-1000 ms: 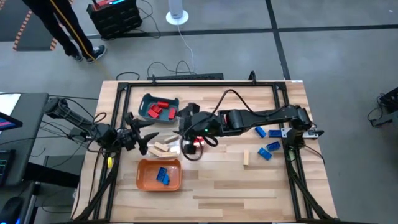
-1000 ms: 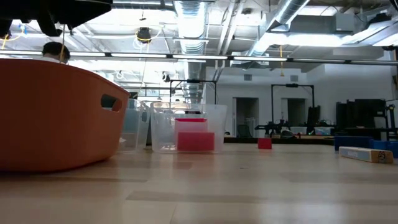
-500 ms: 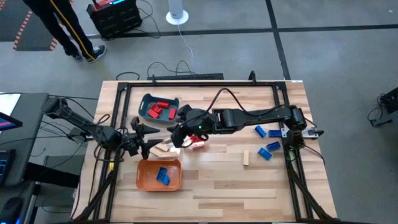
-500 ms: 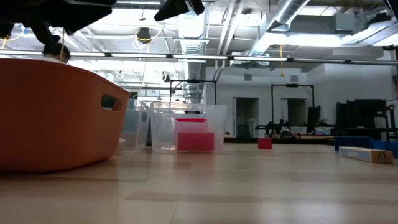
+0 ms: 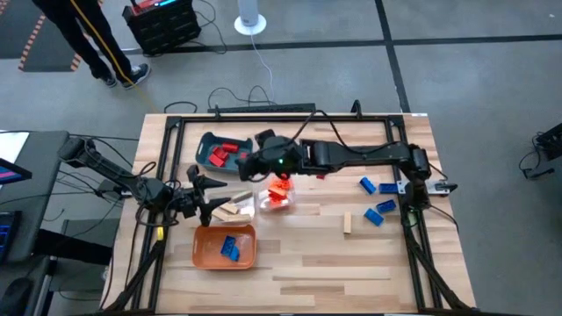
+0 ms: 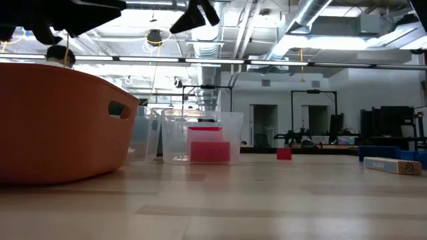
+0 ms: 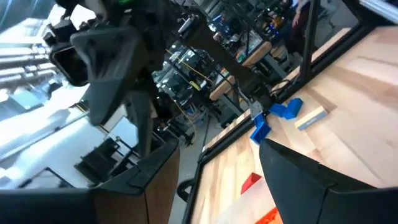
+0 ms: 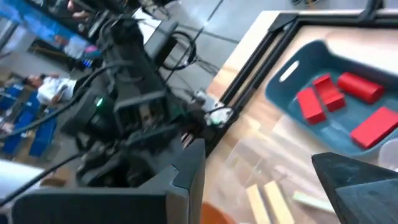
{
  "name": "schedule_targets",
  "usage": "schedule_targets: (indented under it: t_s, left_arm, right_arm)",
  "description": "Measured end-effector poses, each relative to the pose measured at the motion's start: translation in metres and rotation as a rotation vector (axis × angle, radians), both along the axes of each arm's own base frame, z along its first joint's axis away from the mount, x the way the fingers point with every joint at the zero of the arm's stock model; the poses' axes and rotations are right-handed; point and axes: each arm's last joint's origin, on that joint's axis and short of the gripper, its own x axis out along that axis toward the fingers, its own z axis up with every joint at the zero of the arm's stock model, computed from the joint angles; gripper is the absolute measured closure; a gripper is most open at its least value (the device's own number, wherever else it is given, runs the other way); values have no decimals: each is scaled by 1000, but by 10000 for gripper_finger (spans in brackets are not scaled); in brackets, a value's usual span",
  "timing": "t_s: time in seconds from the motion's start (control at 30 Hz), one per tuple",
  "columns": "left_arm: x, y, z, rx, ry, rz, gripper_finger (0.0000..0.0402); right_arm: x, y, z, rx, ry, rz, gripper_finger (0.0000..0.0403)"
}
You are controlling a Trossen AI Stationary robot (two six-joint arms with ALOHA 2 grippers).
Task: Sort blocks
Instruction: Put the blue game piece into the orange bin
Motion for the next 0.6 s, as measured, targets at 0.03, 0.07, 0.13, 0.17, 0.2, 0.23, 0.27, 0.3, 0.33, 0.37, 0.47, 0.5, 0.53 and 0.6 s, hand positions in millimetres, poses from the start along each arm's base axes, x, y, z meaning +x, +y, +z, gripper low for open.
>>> schedule_targets:
  t_s: [0.03, 0.07, 0.13, 0.17, 0.2, 0.23, 0.27, 0.3, 0.33, 0.37, 0.47, 0.5, 0.53, 0.6]
  left_arm:
    - [0, 0, 0, -18, -4, -3, 184]
    - [0, 0, 0, -38, -8, -6, 184]
    - [0, 0, 0, -82, -16, -14, 184]
    - [0, 0, 0, -110, -21, -18, 184]
    - [0, 0, 0, -144, -27, -24, 184]
    - [0, 0, 0, -177, -32, -29, 184]
    - [0, 0, 0, -206, -37, -34, 184]
    - [0, 0, 0, -228, -40, -38, 184]
    - [0, 0, 0, -249, -40, -41, 184]
    - [0, 0, -1, -265, -33, -44, 184]
    - [-1, 0, -3, -303, -19, -49, 184]
    - [-1, 1, -3, -312, -15, -51, 184]
    - [-2, 1, -3, -319, -6, -51, 184]
    - [-3, 1, 0, -334, 8, -52, 184]
  right_arm:
    - [0, -4, 0, 0, 1, -9, 285]
    - [0, -8, 0, 0, 0, -17, 285]
    - [-1, -18, 1, 1, 3, -3, 285]
    - [-2, -23, 1, -1, 14, 26, 285]
    - [-3, -30, 1, -2, 30, 58, 285]
    - [-5, -37, 0, 7, 55, 85, 285]
    - [-11, -45, 0, 15, 96, 98, 285]
    - [-16, -52, -2, 19, 146, 88, 285]
    - [-20, -59, -4, 13, 184, 78, 285]
    - [-24, -66, -4, 8, 217, 68, 285]
    - [-45, -82, -13, 15, 418, 50, 287]
    - [-50, -86, -17, 21, 486, 36, 290]
    - [-58, -88, -22, 24, 576, 12, 293]
    - [-73, -94, -33, 11, 771, -26, 301]
